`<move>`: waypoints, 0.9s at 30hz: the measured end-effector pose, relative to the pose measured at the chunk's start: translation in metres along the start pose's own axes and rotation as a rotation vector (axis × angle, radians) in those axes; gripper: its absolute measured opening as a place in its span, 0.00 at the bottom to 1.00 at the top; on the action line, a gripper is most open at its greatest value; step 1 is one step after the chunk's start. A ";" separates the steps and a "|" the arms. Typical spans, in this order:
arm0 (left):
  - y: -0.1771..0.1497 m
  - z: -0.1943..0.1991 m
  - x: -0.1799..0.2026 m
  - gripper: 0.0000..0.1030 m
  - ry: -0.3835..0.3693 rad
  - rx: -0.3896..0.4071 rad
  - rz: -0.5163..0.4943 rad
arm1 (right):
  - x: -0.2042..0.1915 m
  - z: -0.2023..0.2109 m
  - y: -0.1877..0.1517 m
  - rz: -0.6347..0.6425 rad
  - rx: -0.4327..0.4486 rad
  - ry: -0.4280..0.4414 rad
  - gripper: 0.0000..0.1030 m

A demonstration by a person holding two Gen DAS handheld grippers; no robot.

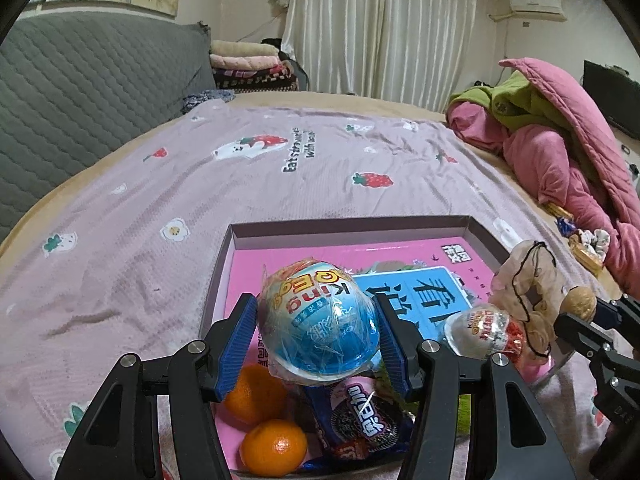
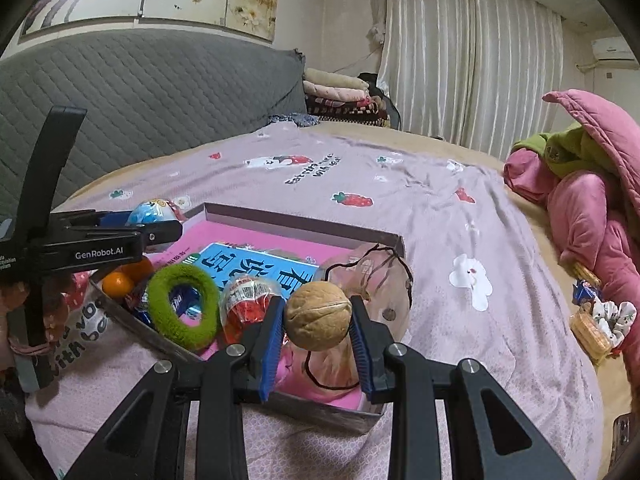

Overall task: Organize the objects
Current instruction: 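Lower the Kinder egg and walnut down into the grey box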

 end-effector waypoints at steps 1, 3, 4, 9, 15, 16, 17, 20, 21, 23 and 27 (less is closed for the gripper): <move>0.000 -0.002 0.000 0.58 0.000 -0.003 0.000 | -0.001 -0.001 -0.001 0.003 -0.002 0.003 0.31; 0.000 -0.003 -0.001 0.58 0.000 -0.005 -0.001 | -0.003 -0.002 -0.001 0.006 -0.004 0.005 0.31; -0.001 -0.004 -0.001 0.58 -0.001 -0.007 -0.001 | -0.004 -0.003 -0.002 0.008 -0.007 0.010 0.31; -0.002 -0.010 -0.001 0.58 0.001 -0.017 -0.002 | -0.005 -0.006 -0.003 0.006 -0.015 0.015 0.31; -0.002 -0.016 -0.003 0.58 0.008 -0.025 0.000 | -0.006 -0.008 -0.004 0.003 -0.012 0.024 0.31; -0.002 -0.016 -0.003 0.58 0.009 -0.024 0.001 | -0.006 -0.008 -0.003 0.000 -0.009 0.025 0.31; -0.003 -0.018 -0.003 0.58 0.010 -0.027 -0.002 | -0.006 -0.008 -0.004 0.001 -0.008 0.023 0.31; -0.004 -0.022 -0.004 0.58 0.016 -0.038 -0.005 | -0.006 -0.011 -0.005 0.003 -0.016 0.023 0.31; -0.005 -0.023 -0.004 0.58 0.017 -0.042 -0.005 | -0.006 -0.011 -0.006 0.002 -0.019 0.024 0.31; -0.006 -0.025 -0.003 0.58 0.017 -0.047 -0.005 | -0.006 -0.013 -0.006 0.001 -0.023 0.022 0.31; -0.009 -0.029 -0.001 0.58 0.015 -0.060 -0.015 | -0.005 -0.015 -0.008 -0.001 -0.030 0.022 0.31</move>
Point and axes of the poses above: each gripper's, at about its wrist camera, not at the fingertips, and z roughly against the way its jaws point, x to its right, y to its top, the point moved 10 cm from there along -z, roughly the way its jaws point, and after that the axes turned 14 degrees about z, right-handed, at the moved point
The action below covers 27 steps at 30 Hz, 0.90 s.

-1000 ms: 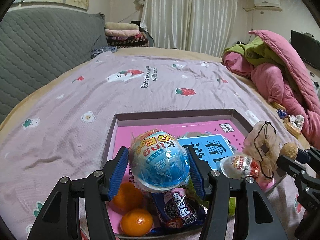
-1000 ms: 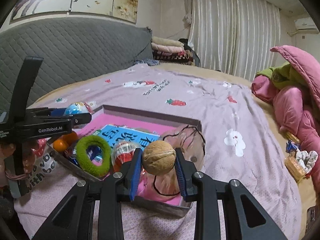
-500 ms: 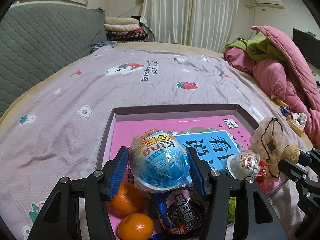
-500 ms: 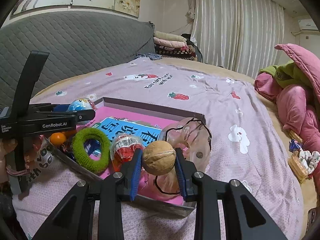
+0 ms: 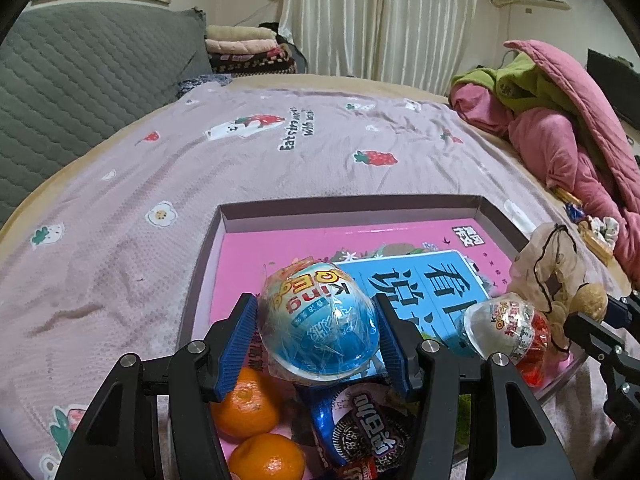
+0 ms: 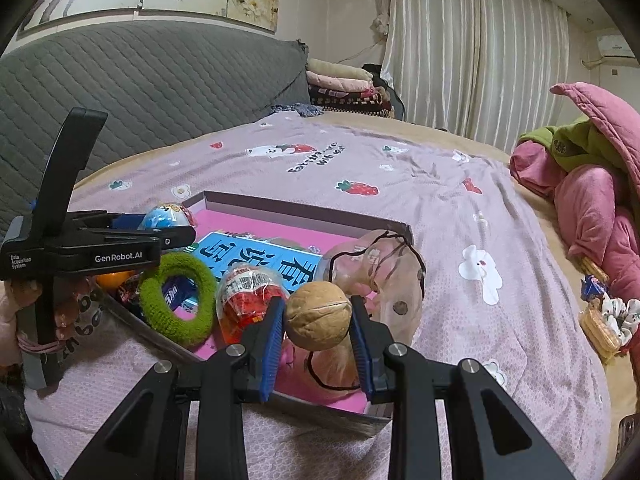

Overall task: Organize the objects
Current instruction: 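Lower the Kinder egg and walnut down into the grey box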

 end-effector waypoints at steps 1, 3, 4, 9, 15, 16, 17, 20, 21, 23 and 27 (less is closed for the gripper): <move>-0.001 -0.001 0.001 0.58 -0.001 -0.002 -0.002 | 0.000 -0.001 -0.001 -0.001 -0.003 0.002 0.31; -0.002 -0.003 0.003 0.58 -0.001 -0.010 -0.006 | -0.001 -0.002 -0.002 0.000 -0.010 0.003 0.31; -0.003 -0.004 0.004 0.58 -0.002 -0.014 -0.008 | 0.000 -0.004 -0.003 0.001 -0.015 0.004 0.31; -0.006 -0.009 0.005 0.58 0.001 -0.032 -0.019 | -0.001 -0.006 -0.004 0.004 -0.019 0.003 0.31; -0.010 -0.014 0.006 0.58 0.004 -0.055 -0.030 | -0.003 -0.013 -0.009 0.008 -0.046 0.006 0.31; -0.011 -0.014 0.006 0.58 0.004 -0.056 -0.033 | -0.003 -0.014 -0.010 0.010 -0.050 0.006 0.31; -0.012 -0.015 0.006 0.58 0.004 -0.061 -0.031 | -0.003 -0.015 -0.011 0.010 -0.053 0.006 0.31; -0.012 -0.016 0.006 0.58 0.005 -0.063 -0.030 | -0.005 -0.017 -0.012 0.010 -0.060 0.008 0.31; -0.012 -0.016 0.005 0.58 0.006 -0.065 -0.031 | -0.005 -0.018 -0.012 0.010 -0.062 0.008 0.31; -0.012 -0.016 0.005 0.58 0.008 -0.065 -0.036 | -0.005 -0.019 -0.013 0.010 -0.065 0.008 0.31; -0.013 -0.017 0.005 0.58 0.009 -0.064 -0.042 | -0.005 -0.021 -0.014 0.010 -0.071 0.007 0.31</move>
Point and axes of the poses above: each gripper's, at about its wrist camera, not at the fingertips, and z roughly against the way its jaws point, x to its right, y to its top, the point moved 10 cm from there along -z, roughly the way its jaws point, and after that the axes turned 14 degrees about z, right-handed, at the moved point
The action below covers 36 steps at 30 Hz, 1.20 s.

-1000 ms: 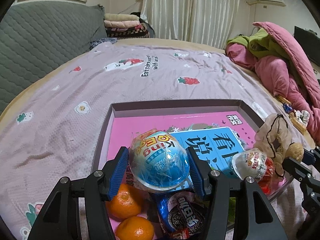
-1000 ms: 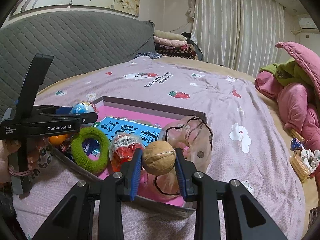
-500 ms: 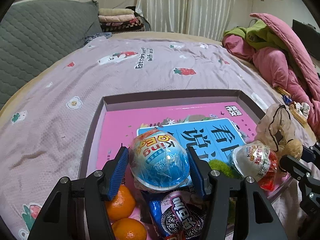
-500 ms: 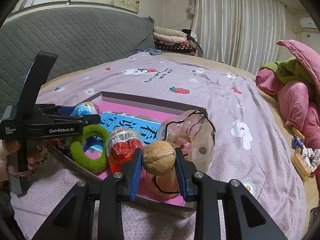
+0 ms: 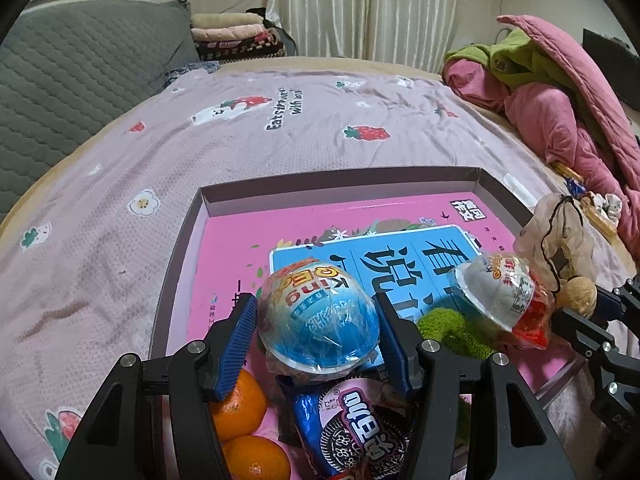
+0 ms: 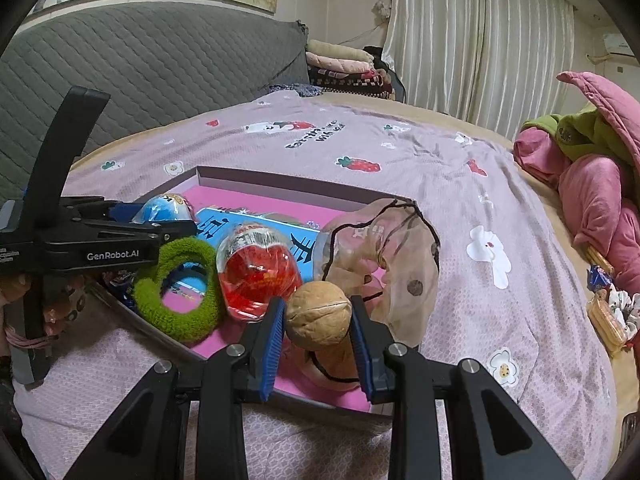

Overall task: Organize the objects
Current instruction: 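Lower the Kinder egg and walnut down into the grey box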

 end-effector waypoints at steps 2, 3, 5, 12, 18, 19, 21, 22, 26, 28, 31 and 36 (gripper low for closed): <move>0.000 0.000 0.000 0.58 0.001 0.000 -0.001 | -0.001 0.000 0.000 0.003 0.000 -0.002 0.31; 0.000 0.000 0.000 0.58 0.000 0.001 -0.001 | -0.001 -0.001 0.000 0.004 -0.001 -0.002 0.31; 0.000 0.000 0.000 0.58 0.002 0.000 -0.002 | -0.001 -0.001 0.000 0.006 -0.001 -0.003 0.31; -0.004 -0.002 -0.002 0.58 0.007 -0.009 -0.007 | -0.003 -0.005 -0.002 0.010 -0.014 0.001 0.31; -0.006 -0.001 -0.002 0.58 0.007 -0.009 -0.004 | -0.004 -0.006 -0.002 0.013 -0.017 0.003 0.31; -0.005 -0.001 -0.002 0.58 0.007 -0.009 -0.004 | -0.004 -0.007 -0.002 0.013 -0.017 0.005 0.31; -0.005 -0.001 -0.002 0.58 0.008 -0.009 -0.004 | -0.004 -0.007 -0.002 0.013 -0.017 0.006 0.31; -0.006 -0.001 -0.002 0.58 0.007 -0.010 -0.004 | -0.005 -0.008 -0.003 0.013 -0.018 0.008 0.31; -0.006 0.000 -0.002 0.58 0.008 -0.009 -0.005 | -0.003 -0.010 -0.002 0.006 -0.014 0.010 0.31; -0.006 0.000 -0.002 0.58 0.009 -0.008 -0.005 | -0.003 -0.011 -0.002 0.004 -0.014 0.013 0.31; -0.007 0.002 -0.002 0.58 0.010 -0.009 -0.005 | -0.004 -0.011 -0.001 0.010 -0.013 0.017 0.31; -0.008 0.005 -0.002 0.58 0.015 -0.006 -0.007 | -0.007 -0.011 0.000 0.017 -0.012 0.028 0.31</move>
Point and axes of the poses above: each gripper's, at about its wrist camera, not at the fingertips, and z roughly against the way its jaws point, x to its right, y to its top, the point moved 10 cm from there along -z, roughly the way its jaws point, and after that the axes turned 14 degrees about z, right-handed, at the moved point
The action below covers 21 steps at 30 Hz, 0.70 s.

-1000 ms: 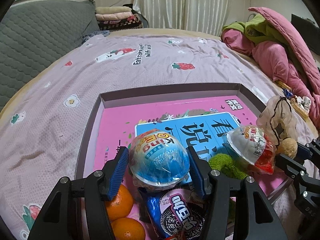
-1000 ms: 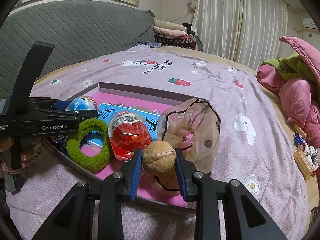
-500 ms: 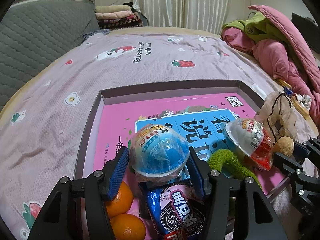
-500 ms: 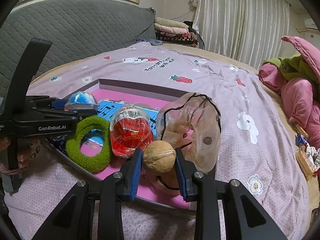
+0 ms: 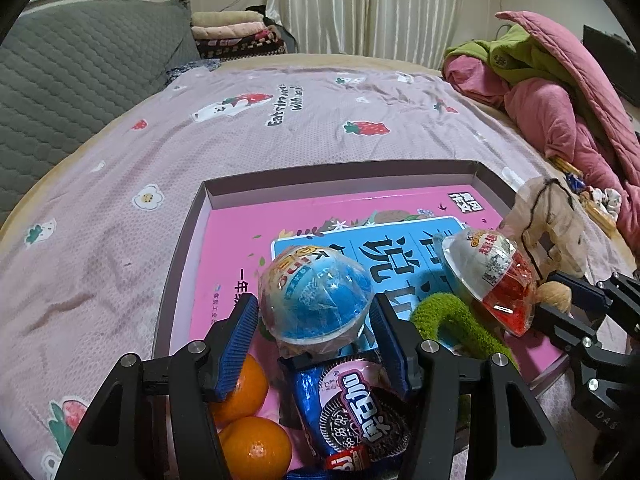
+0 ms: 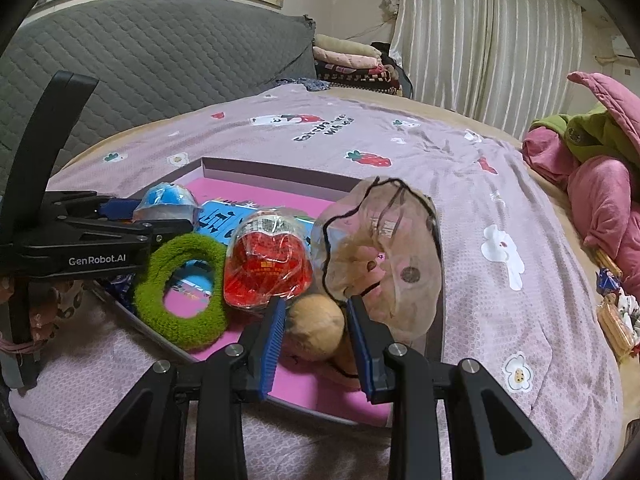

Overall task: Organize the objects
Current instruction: 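Lower the Kinder egg and walnut down into the grey box, then open left tool to release the Kinder egg while right tool releases the walnut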

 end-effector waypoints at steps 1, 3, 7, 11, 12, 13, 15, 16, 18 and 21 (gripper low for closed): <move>0.000 0.001 -0.001 0.58 0.003 0.002 -0.001 | -0.001 0.000 0.000 0.002 0.000 0.003 0.31; -0.001 0.003 -0.001 0.58 0.005 0.002 0.001 | -0.002 0.000 0.001 0.006 0.000 0.004 0.31; -0.002 0.006 -0.002 0.58 0.007 0.001 0.004 | -0.002 -0.001 0.001 0.009 -0.001 0.006 0.31; -0.002 0.010 -0.003 0.58 0.011 0.004 0.006 | -0.002 -0.001 0.001 0.010 -0.002 0.005 0.31; -0.003 0.011 -0.003 0.58 0.014 0.006 0.005 | -0.002 -0.001 0.001 0.011 -0.003 0.004 0.31; -0.003 0.013 -0.003 0.58 0.015 0.006 0.004 | -0.003 -0.001 0.001 0.013 -0.003 0.003 0.31; -0.003 0.015 -0.004 0.58 0.013 0.006 0.007 | -0.004 -0.001 0.001 0.018 -0.005 0.001 0.32; -0.004 0.016 -0.005 0.58 0.014 0.005 0.008 | -0.004 -0.001 0.000 0.020 -0.006 0.000 0.32; -0.004 0.017 -0.004 0.58 0.018 0.006 0.007 | -0.005 -0.001 0.000 0.025 -0.006 -0.003 0.32; -0.006 0.022 -0.005 0.58 0.025 0.011 0.004 | -0.006 -0.001 0.000 0.033 -0.007 -0.004 0.35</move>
Point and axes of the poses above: each gripper's, at about its wrist camera, not at the fingertips, and z roughly against the way its jaws point, x to its right, y to its top, the point moved 10 cm from there along -z, roughly the way its jaws point, and after that the axes turned 14 degrees about z, right-handed, at the moved point
